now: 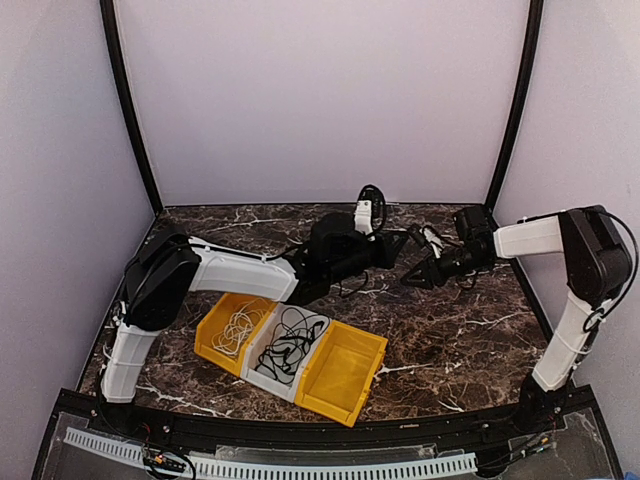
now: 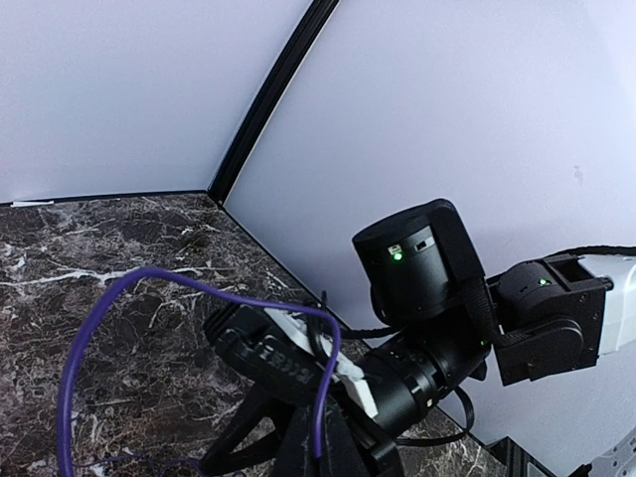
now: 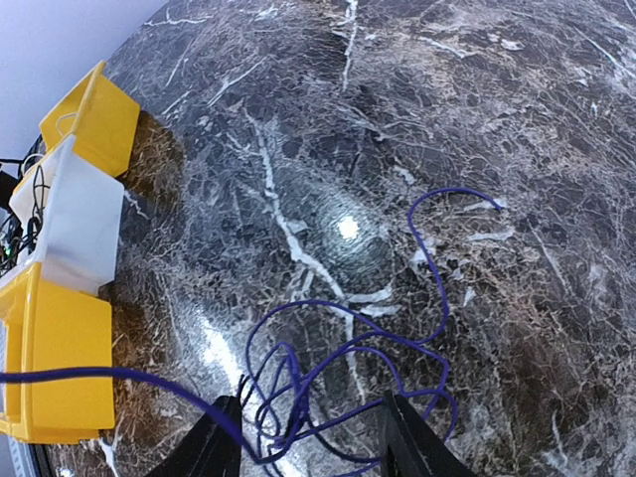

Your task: Untangle the cables

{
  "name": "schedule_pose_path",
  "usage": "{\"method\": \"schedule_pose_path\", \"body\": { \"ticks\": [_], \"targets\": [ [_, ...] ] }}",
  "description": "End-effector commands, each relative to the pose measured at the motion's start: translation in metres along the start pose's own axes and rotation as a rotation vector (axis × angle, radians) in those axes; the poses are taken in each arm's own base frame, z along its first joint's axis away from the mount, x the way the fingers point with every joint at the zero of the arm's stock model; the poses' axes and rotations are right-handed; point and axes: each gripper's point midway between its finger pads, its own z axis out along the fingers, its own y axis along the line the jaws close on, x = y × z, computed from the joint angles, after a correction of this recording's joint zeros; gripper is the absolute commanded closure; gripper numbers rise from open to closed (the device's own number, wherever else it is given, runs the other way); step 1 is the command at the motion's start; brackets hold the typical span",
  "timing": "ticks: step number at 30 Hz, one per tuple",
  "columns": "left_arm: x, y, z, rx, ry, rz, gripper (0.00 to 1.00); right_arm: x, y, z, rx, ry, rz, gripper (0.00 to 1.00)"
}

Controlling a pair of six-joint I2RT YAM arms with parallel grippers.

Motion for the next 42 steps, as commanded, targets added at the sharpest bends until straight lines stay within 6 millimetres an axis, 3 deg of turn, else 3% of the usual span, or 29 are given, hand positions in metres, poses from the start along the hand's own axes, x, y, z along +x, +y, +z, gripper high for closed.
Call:
{"method": "schedule_pose_path", "body": {
  "ticks": [1,4,9,11,16,20,26,32,36,38,42],
  "targets": [
    [-0.040,-0.031,-0.013,0.073,-0.063,-0.003,1.00,-0.015,-0.009,0.004,-0.001,-0.032,0.013,0.52],
    [-0.040,-0.033,-0.013,0.084,-0.058,-0.001,1.00,-0.017,-0.012,0.005,0.009,-0.036,0.007,0.53],
    [-0.042,-0.038,-0.013,0.102,-0.053,-0.009,1.00,-0.022,-0.014,0.011,-0.010,-0.059,0.003,0.68],
    [-0.047,-0.041,-0.014,0.108,-0.054,-0.010,1.00,-0.025,-0.010,0.012,-0.048,-0.068,0.003,0.75],
    [-0.063,-0.052,-0.021,0.129,-0.075,-0.016,1.00,-0.031,0.003,0.018,-0.121,-0.093,-0.002,0.80],
    [-0.096,-0.072,-0.035,0.156,-0.127,0.002,1.00,-0.023,-0.005,0.027,-0.115,-0.056,0.037,0.81],
    [-0.172,-0.115,-0.073,0.198,-0.249,0.065,1.00,-0.019,-0.013,0.031,-0.094,-0.028,0.059,0.80],
    [-0.252,-0.166,-0.128,0.228,-0.387,0.189,1.00,-0.012,-0.031,0.026,-0.043,-0.014,0.094,0.80],
    [-0.294,-0.189,-0.164,0.202,-0.479,0.280,1.00,-0.005,-0.051,0.014,0.021,-0.012,0.134,0.80],
    [-0.304,-0.193,-0.175,0.194,-0.486,0.291,1.00,-0.001,-0.060,0.007,0.057,-0.012,0.147,0.80],
    [-0.297,-0.185,-0.181,0.154,-0.447,0.288,1.00,-0.003,-0.068,-0.011,0.097,-0.025,0.147,0.79]
  ]
}}
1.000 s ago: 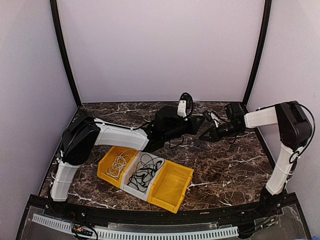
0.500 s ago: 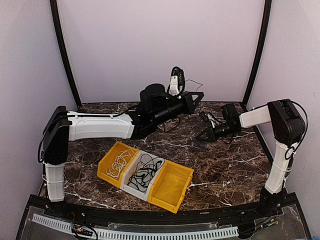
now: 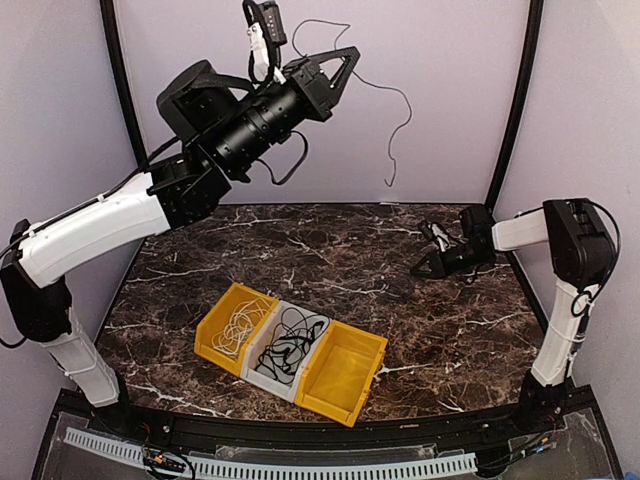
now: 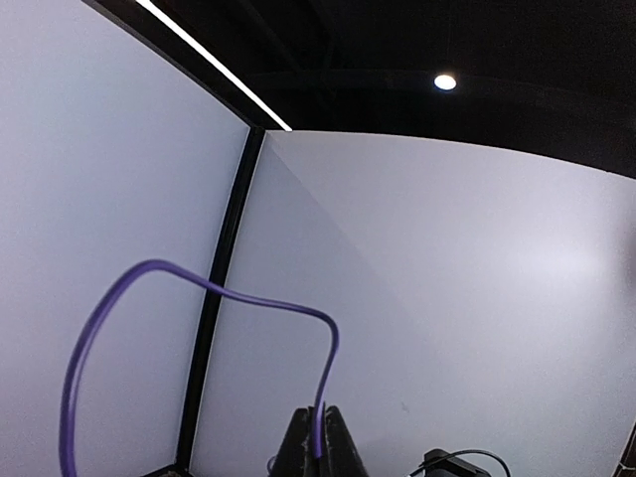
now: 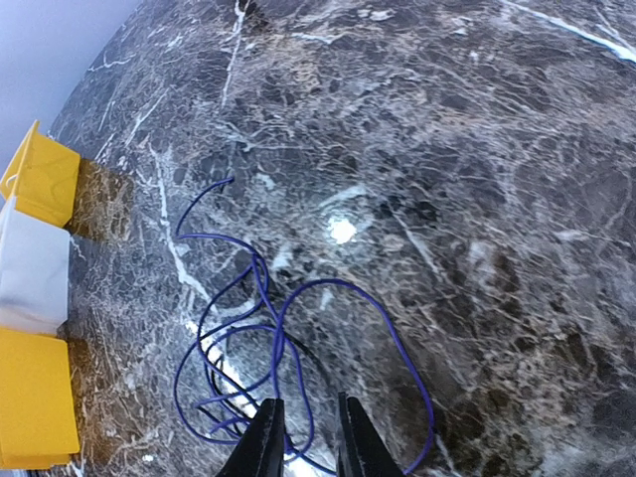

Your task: Untangle the cables

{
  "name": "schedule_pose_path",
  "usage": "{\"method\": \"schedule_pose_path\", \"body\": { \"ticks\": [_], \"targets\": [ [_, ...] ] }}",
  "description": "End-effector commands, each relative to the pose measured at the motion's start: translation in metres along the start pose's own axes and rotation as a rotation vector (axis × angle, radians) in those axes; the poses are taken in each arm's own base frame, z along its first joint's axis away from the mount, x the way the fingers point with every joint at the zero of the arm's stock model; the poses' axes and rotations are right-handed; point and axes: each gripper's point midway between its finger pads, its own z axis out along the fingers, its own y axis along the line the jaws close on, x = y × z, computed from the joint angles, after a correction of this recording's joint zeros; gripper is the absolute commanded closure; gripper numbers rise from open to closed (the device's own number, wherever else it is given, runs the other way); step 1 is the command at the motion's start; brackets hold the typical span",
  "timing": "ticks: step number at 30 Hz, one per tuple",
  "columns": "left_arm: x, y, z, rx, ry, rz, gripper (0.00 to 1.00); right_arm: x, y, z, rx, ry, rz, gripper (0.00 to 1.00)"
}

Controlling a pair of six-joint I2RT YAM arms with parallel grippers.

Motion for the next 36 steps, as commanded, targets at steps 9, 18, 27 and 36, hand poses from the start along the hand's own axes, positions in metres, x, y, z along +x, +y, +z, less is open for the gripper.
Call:
{"method": "schedule_pose_path", "body": {
  "ticks": [9,18,27,36],
  "targets": [
    [0.088,0.031,-0.061,-0.164,0.276,0.058,1.00,-0.030,0.012,-0.059,0.079,-0.031,-0.102,0.64],
    [0.179,0.009,-0.115,-0.068,0.567,0.025,1.00,-0.039,0.032,-0.092,0.045,-0.077,-0.143,0.45],
    [0.225,-0.003,-0.163,-0.061,0.748,-0.063,1.00,-0.038,0.039,-0.107,0.128,-0.116,-0.223,0.36],
    [0.279,-0.017,-0.214,-0.027,0.963,-0.120,1.00,-0.032,0.037,-0.107,0.119,-0.116,-0.217,0.34]
  ]
}}
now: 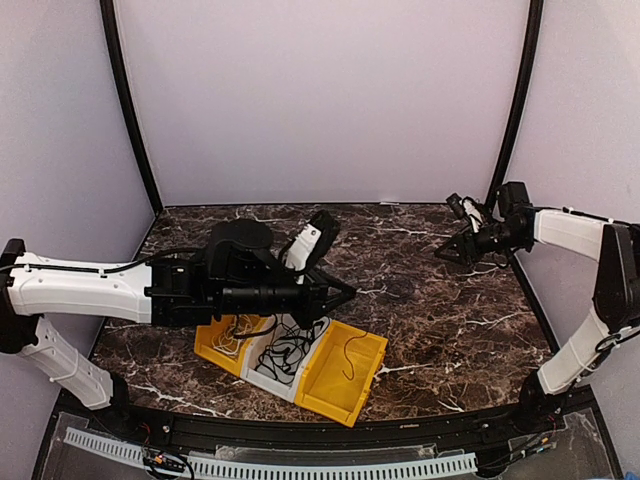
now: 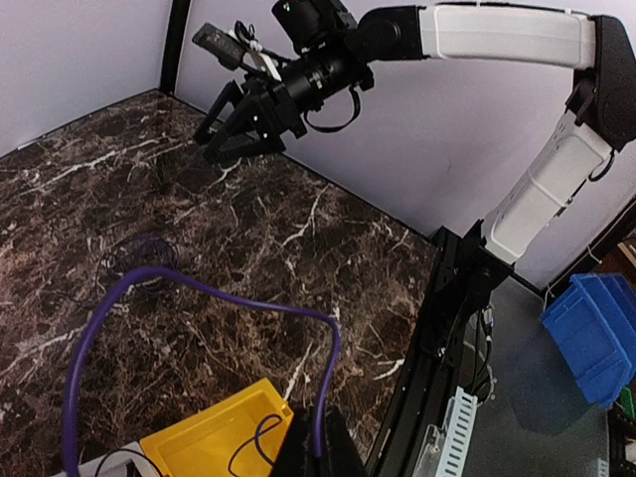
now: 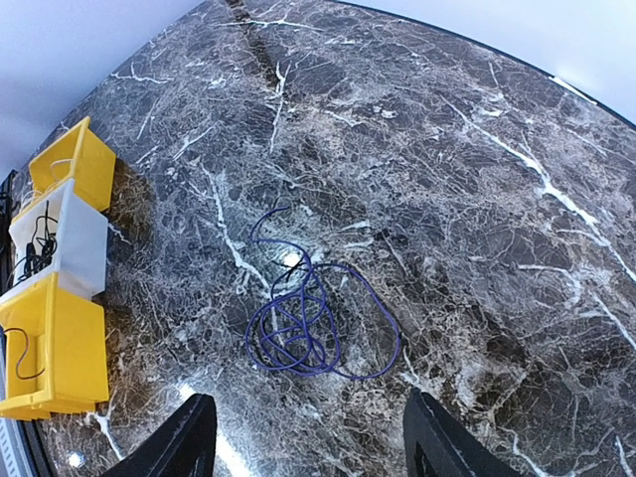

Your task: Untangle the cables

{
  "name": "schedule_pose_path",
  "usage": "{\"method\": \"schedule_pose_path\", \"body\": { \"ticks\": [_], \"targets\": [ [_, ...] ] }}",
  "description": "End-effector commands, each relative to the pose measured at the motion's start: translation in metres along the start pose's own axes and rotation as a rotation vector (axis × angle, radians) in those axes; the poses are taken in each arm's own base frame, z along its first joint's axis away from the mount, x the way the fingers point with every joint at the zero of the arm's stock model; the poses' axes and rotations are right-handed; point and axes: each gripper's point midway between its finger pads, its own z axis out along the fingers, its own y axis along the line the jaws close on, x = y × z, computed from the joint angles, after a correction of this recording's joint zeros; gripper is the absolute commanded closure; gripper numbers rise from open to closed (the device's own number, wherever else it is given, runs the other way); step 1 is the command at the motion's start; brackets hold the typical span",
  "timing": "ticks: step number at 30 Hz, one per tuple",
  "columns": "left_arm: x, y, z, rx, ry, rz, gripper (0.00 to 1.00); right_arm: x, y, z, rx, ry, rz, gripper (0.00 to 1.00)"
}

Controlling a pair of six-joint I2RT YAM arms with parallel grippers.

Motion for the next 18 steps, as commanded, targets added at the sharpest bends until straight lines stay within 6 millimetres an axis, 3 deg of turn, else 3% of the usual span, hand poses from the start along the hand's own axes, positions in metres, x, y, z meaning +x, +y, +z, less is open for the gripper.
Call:
{"method": "schedule_pose_path", "body": {
  "ticks": [1,9,18],
  "targets": [
    [0.043,-0.006,-0.001,0.022,0.151,-0.010,1.00,-0.002,-0.002,-0.002,0.008,-0.021,-0.032,0.34],
    [0.117,0.010,0.015,-0.025,0.331,0.030,1.00,0.003,-0.001,0.002,-0.014,-0.022,-0.026,0.33],
    [0.183,0.025,0.034,-0.069,0.551,0.007,1.00,0.005,-0.001,0.003,-0.020,-0.024,-0.023,0.34]
  ]
}}
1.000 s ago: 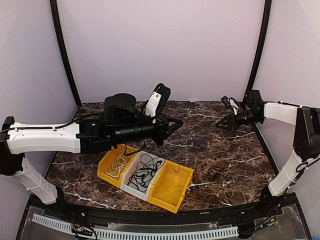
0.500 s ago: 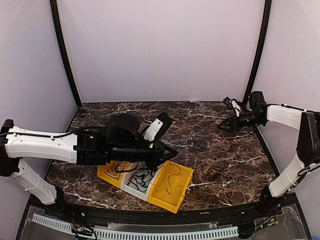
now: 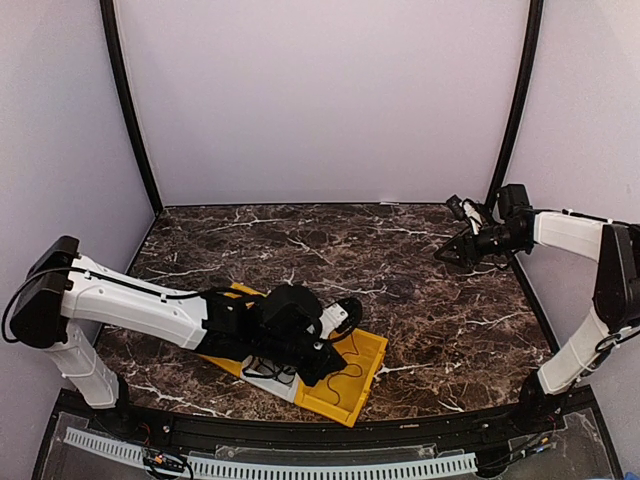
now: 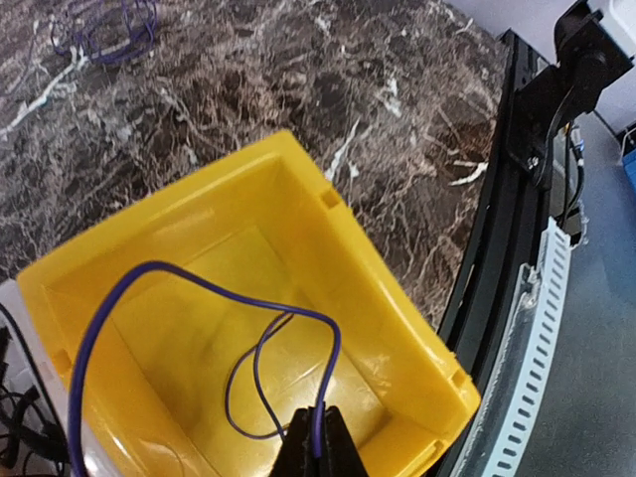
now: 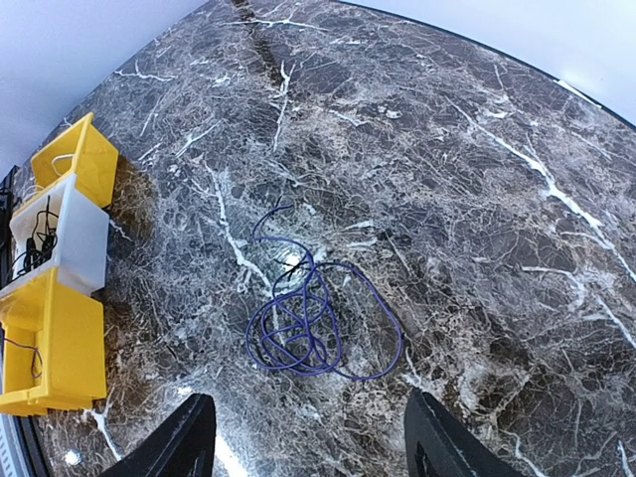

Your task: Untangle the cables

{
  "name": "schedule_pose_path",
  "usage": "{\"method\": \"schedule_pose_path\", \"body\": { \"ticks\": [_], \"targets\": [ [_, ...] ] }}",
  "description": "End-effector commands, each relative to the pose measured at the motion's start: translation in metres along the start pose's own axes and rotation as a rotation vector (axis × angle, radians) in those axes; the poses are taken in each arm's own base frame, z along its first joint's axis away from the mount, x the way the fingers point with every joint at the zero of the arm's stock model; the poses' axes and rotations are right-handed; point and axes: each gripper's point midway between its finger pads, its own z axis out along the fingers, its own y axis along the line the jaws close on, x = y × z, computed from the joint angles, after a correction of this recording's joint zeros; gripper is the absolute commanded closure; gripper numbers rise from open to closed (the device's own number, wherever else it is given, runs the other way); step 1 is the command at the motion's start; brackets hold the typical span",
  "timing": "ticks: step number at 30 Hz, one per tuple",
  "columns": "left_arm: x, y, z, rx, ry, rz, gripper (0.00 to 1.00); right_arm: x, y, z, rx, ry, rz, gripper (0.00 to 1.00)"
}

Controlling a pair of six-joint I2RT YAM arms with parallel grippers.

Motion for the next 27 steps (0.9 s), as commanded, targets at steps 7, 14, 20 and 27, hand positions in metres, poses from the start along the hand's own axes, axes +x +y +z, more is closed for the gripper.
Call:
{"method": "schedule_pose_path", "body": {
  "ticks": [7,14,20,27],
  "targets": [
    [0.028,0.007,0.026,-0.064,0.192,-0.070,0.94,0.002,0.002,0.004,-0.039,-0.025,0.000,0.34],
    [0.022,0.009,0.022,-0.101,0.213,-0.089,0.67,0.003,0.003,0.006,-0.055,-0.025,0.007,0.35],
    [0.017,0.006,0.006,-0.098,0.212,-0.078,0.58,0.004,0.003,0.008,-0.062,-0.023,0.011,0.35],
    [0.006,0.003,-0.012,-0.099,0.195,-0.031,0.63,0.005,0.003,0.009,-0.068,-0.021,0.016,0.35]
  ]
}}
